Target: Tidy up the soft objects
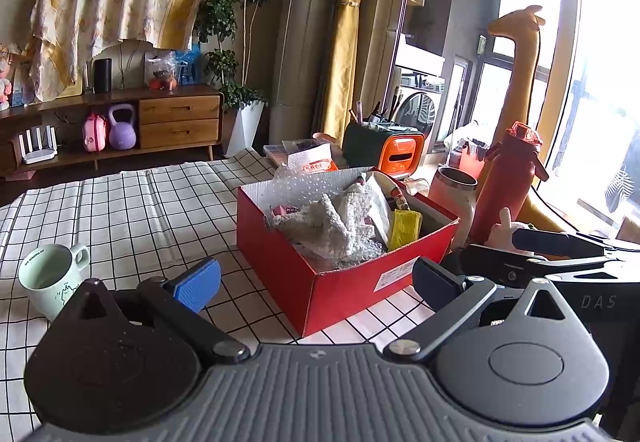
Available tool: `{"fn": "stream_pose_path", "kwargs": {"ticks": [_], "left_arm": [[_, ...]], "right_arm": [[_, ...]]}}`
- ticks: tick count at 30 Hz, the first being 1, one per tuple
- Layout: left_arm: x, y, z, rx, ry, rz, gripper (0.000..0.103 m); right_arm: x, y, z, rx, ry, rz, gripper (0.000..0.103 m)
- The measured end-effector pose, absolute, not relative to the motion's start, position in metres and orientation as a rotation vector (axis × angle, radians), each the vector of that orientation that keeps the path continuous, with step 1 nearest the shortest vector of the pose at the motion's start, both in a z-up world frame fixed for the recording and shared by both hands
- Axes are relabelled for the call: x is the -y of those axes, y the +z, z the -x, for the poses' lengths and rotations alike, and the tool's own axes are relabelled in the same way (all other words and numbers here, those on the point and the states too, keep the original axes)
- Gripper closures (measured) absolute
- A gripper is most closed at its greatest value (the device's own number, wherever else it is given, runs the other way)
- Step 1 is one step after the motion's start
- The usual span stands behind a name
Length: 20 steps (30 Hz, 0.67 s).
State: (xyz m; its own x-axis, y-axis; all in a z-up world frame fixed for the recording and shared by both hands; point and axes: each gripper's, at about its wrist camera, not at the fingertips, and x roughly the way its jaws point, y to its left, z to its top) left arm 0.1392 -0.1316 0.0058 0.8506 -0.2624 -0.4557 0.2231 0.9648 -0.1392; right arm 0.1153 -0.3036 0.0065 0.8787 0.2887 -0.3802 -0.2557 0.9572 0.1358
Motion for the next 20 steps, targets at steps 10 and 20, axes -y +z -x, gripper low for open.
{"fn": "stream_pose_path", "kwargs": {"ticks": [10, 20], "left_arm": [[0.1320, 0.0041, -0.1389, -0.492, -0.255, 0.082, 0.000], [0.1285, 0.0025, -0.1376, -0.500, -0.251, 0.098, 0.000]], "right_arm": [[0.3043, 0.0026, -0.1157, -0.415, 0.280, -0.081, 0.000], [0.3038, 0.0011, -0.1160, -0.418, 0.278, -0.079, 0.000]]}}
